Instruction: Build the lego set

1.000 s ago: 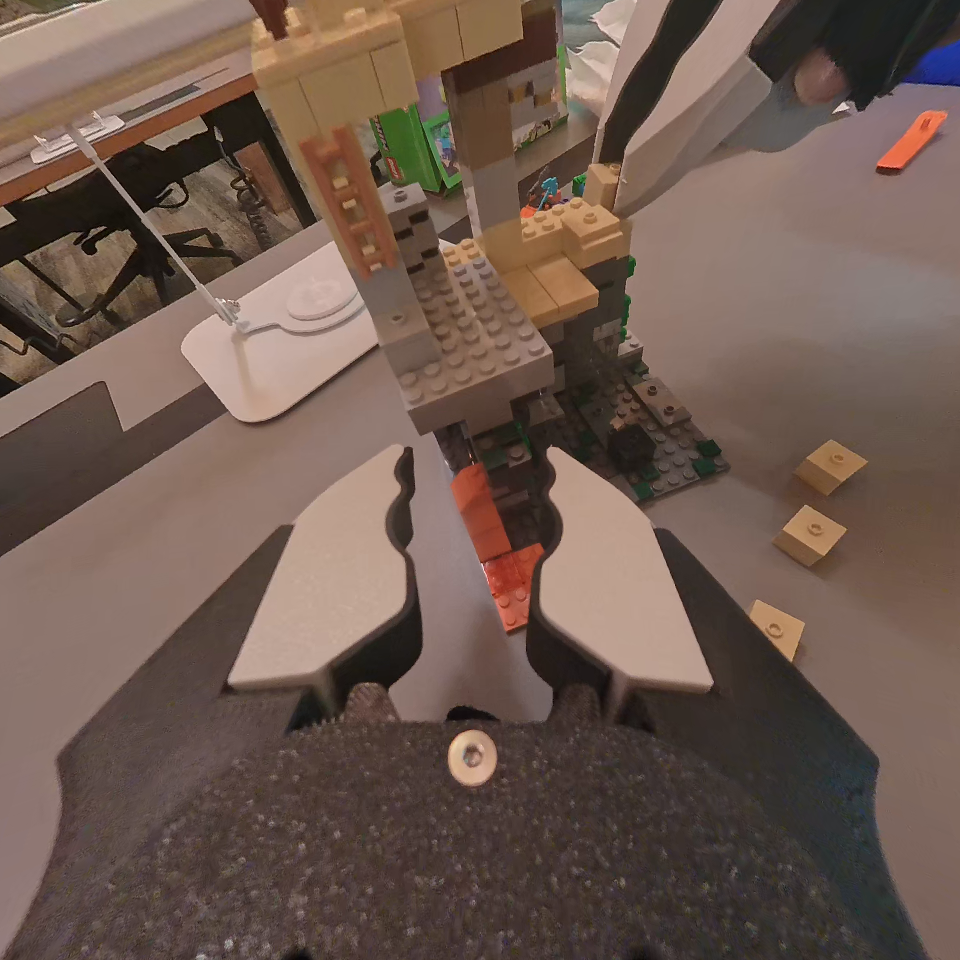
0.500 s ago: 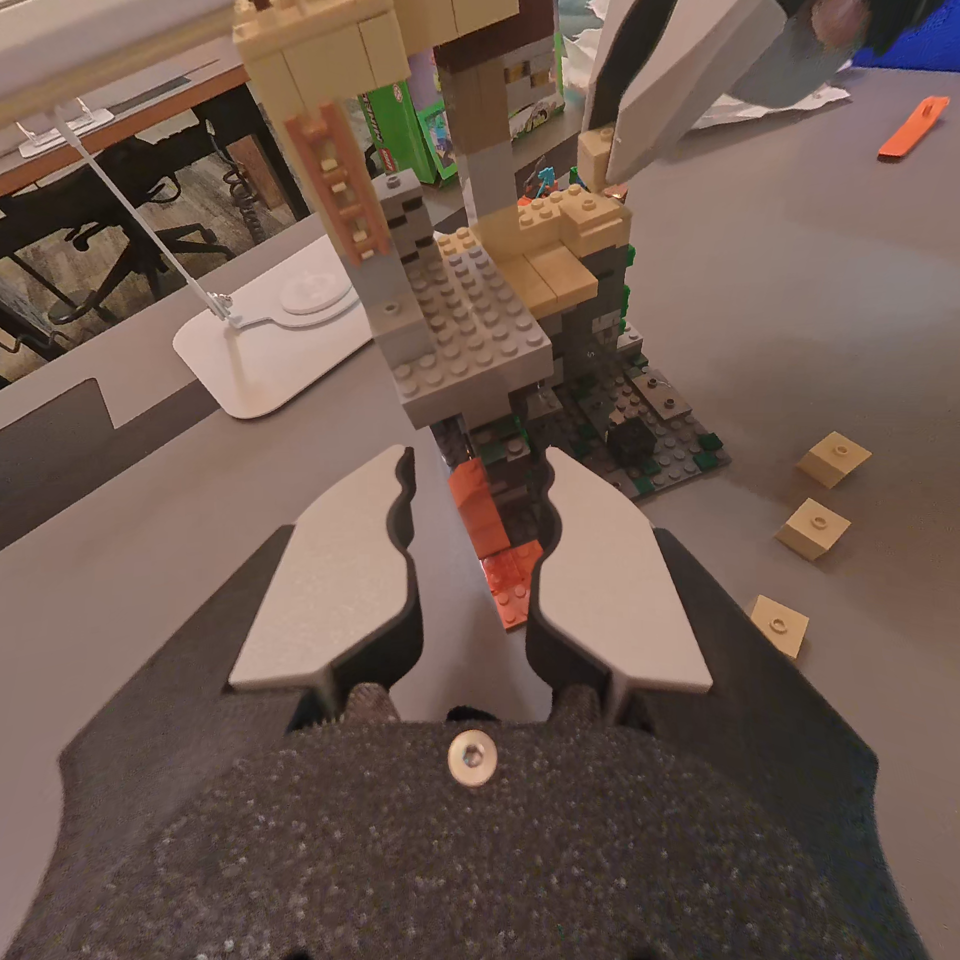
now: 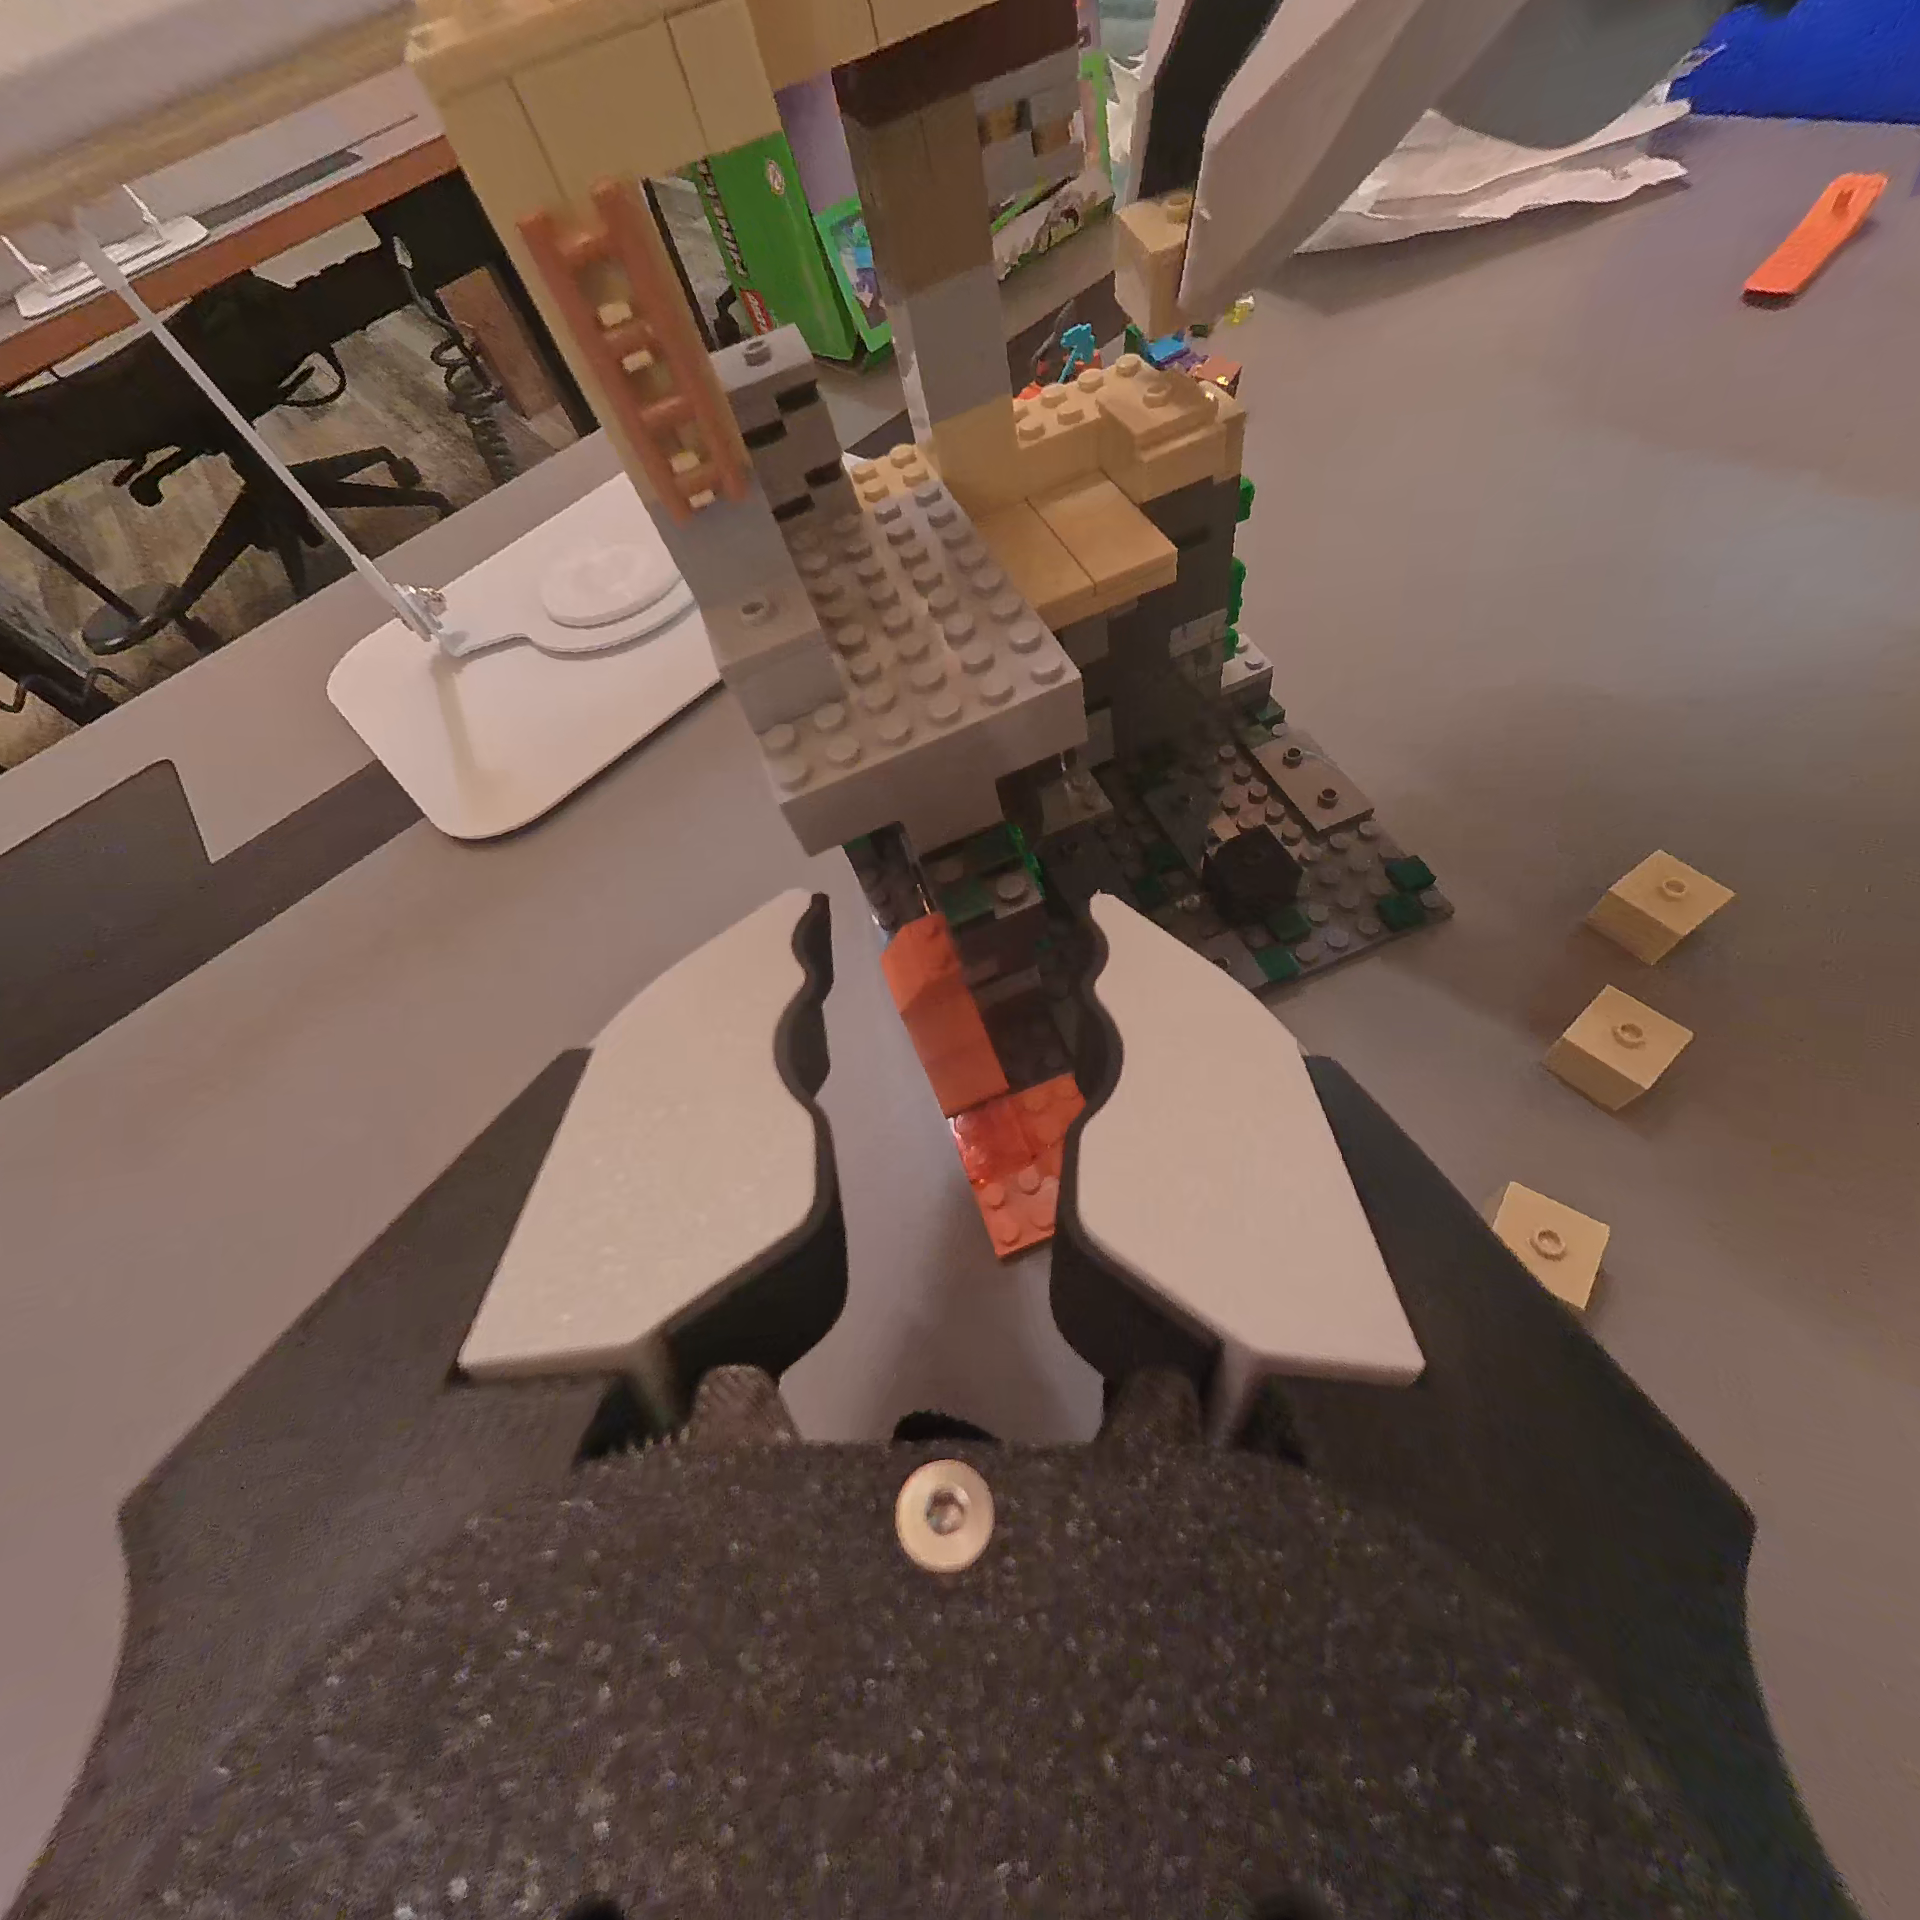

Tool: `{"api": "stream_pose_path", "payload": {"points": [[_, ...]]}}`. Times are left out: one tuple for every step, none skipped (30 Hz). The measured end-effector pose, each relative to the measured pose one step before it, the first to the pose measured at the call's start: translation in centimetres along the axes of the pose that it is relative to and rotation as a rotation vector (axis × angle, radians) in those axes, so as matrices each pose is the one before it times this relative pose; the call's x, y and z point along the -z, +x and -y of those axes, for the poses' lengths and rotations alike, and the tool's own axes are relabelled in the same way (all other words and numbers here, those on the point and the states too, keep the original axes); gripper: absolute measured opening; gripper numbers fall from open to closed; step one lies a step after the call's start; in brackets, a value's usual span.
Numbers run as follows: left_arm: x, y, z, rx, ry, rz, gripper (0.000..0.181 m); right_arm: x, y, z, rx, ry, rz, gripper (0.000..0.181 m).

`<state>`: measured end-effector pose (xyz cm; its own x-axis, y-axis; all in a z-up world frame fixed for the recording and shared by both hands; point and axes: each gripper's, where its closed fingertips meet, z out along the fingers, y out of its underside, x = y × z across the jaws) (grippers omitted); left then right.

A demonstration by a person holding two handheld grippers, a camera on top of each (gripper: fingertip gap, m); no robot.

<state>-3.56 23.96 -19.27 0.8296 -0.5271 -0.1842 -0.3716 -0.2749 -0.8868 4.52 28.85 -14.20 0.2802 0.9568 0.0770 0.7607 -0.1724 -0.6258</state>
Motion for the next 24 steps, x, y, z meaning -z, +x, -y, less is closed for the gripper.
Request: {"api": "stream_pose_path", "payload": {"points": [[-0.008, 0.002, -0.006, -0.0005, 0.0, 0.0003, 0.044, 0.041, 0.019, -0.024, -0.0003, -0.0001, 0.001, 0.017], [0.007, 0.002, -0.001, -0.0006, 0.0001, -0.0001, 0.044, 0.029, 0.05, -0.048, -0.0005, -0.0013, -0.0001, 0.017], [-0.004, 0.008, -0.014, -0.0007, -0.0007, -0.0002, 0.044, 0.035, 0.046, -0.038, -0.0008, -0.0006, 0.001, 0.017], [-0.014, 0.006, -0.006, -0.0003, -0.0003, -0.0003, 0.044, 0.033, 0.016, -0.039, -0.002, -0.0009, 0.0042, 0.017], [-0.007, 0.012, -0.008, -0.0003, -0.0002, -0.0003, 0.044, 0.045, 0.014, -0.017, -0.0037, 0.0007, 0.0054, 0.017], [-0.007, 0.01, -0.008, -0.0008, -0.0002, -0.0004, 0.044, 0.046, 0.01, 0.025, -0.0046, 0.0034, 0.0062, 0.017], [-0.011, 0.017, -0.004, -0.0008, -0.0002, -0.0004, 0.043, 0.052, 0.005, 0.056, -0.0045, 0.0046, 0.0075, 0.017], [-0.007, 0.007, -0.008, -0.0008, -0.0002, -0.0002, 0.043, 0.06, -0.024, 0.086, -0.0036, 0.0055, 0.0086, 0.017], [-0.002, 0.018, -0.008, -0.0009, -0.0003, 0.0, 0.043, 0.051, -0.027, 0.102, -0.0033, 0.0063, 0.0079, 0.017], [-0.011, 0.006, -0.013, -0.0009, -0.0008, -0.0006, 0.043, 0.054, -0.026, 0.111, -0.004, 0.0051, 0.0077, 0.017], [-0.005, 0.004, -0.012, -0.001, -0.0005, -0.0001, 0.043, 0.034, -0.022, 0.12, -0.0042, 0.0051, 0.0069, 0.017], [-0.004, -0.003, -0.006, -0.0014, -0.0001, 0.0013, 0.043, 0.015, -0.018, 0.085, -0.0035, 0.0023, 0.0055, 0.017], [-0.001, 0.002, -0.001, -0.0008, -0.0004, 0.0001, 0.043, -0.038, -0.041, -0.005, -0.0004, -0.0041, 0.0052, 0.017], [-0.001, 0.009, 0.001, 0.0, 0.0001, -0.0007, 0.043, -0.077, -0.11, -0.032, 0.0033, -0.0067, 0.0069, 0.017], [0.004, 0.01, 0.001, -0.0006, 0.0, -0.0001, 0.043, -0.099, -0.108, -0.013, 0.0038, -0.0049, 0.0047, 0.017], [-0.005, -0.002, 0.001, -0.0012, -0.0005, 0.0008, 0.043, -0.129, -0.129, -0.009, 0.0042, -0.0054, 0.0028, 0.017], [-0.007, 0.01, -0.007, -0.0004, -0.0002, -0.0002, 0.043, -0.146, -0.11, -0.028, 0.0056, -0.0075, 0.0009, 0.017], [-0.012, 0.018, -0.023, 0.0002, -0.0006, -0.0014, 0.043, -0.12, -0.061, -0.022, 0.0068, -0.0068, -0.0033, 0.017], [-0.014, 0.013, -0.011, -0.0005, -0.001, -0.0003, 0.043, -0.107, -0.039, 0.003, 0.0072, -0.0054, -0.0047, 0.017], [0.002, -0.001, -0.012, -0.0016, -0.0003, 0.0004, 0.043, -0.089, -0.053, 0.02, 0.0051, -0.0038, -0.0019, 0.017], [-0.004, 0.0, -0.013, -0.0008, -0.0006, 0.0004, 0.043, -0.074, -0.067, 0.041, 0.0019, -0.0018, 0.0003, 0.017], [0.002, -0.004, -0.003, -0.0001, -0.0002, 0.0002, 0.043, -0.067, -0.054, 0.037, 0.0006, -0.0007, 0.0005, 0.017], [0.002, 0.003, 0.0, 0.0003, 0.0003, -0.0007, 0.042, -0.057, -0.049, 0.022, 0.001, -0.0013, 0.0006, 0.017], [0.004, 0.001, 0.01, 0.0003, 0.0001, 0.0, 0.042, -0.044, -0.012, 0.019, 0.0014, -0.0015, -0.0011, 0.017]]}}
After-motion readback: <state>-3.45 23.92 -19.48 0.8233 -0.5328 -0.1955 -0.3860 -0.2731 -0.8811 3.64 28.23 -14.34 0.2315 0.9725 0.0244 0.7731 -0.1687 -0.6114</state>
